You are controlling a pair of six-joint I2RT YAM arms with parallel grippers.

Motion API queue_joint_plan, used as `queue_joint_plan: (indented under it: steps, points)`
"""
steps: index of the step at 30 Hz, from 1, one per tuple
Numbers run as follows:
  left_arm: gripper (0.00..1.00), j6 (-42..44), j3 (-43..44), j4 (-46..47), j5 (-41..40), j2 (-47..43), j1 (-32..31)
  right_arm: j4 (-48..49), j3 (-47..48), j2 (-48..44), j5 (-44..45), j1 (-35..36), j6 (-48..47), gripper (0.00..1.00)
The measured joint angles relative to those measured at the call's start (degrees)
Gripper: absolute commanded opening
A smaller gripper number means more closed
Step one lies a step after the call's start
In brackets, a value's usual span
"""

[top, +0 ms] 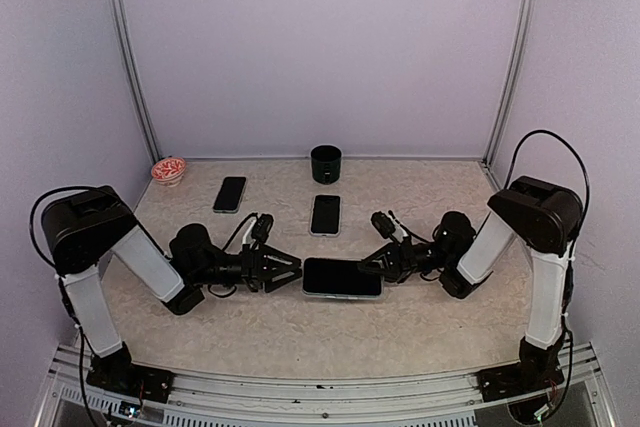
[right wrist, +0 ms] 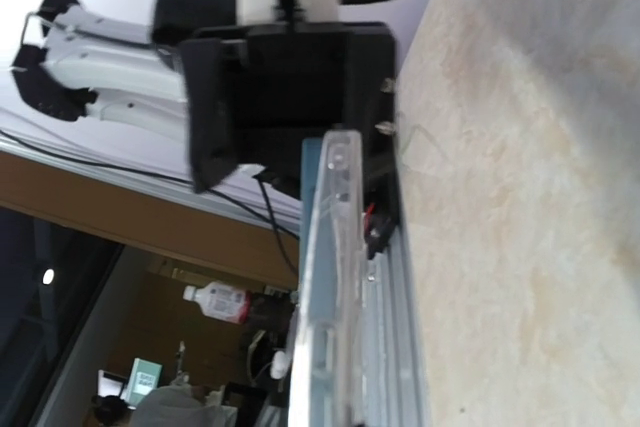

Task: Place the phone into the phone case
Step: Pass from the right arm to the left

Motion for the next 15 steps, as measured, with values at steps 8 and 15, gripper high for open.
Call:
queue_joint_plan:
  steps: [8, 15]
  points:
    - [0.57, -9.90, 0.00, 11.15, 1.33, 10.99, 0.00, 0.20, 0.00, -0.90, -0.66, -0.07, 4.00, 0.03]
    - [0.49, -11.98, 0.02, 11.87, 1.46, 11.47, -0.02, 0.24, 0.00, -0.92, -0.66, -0.09, 5.81, 0.03]
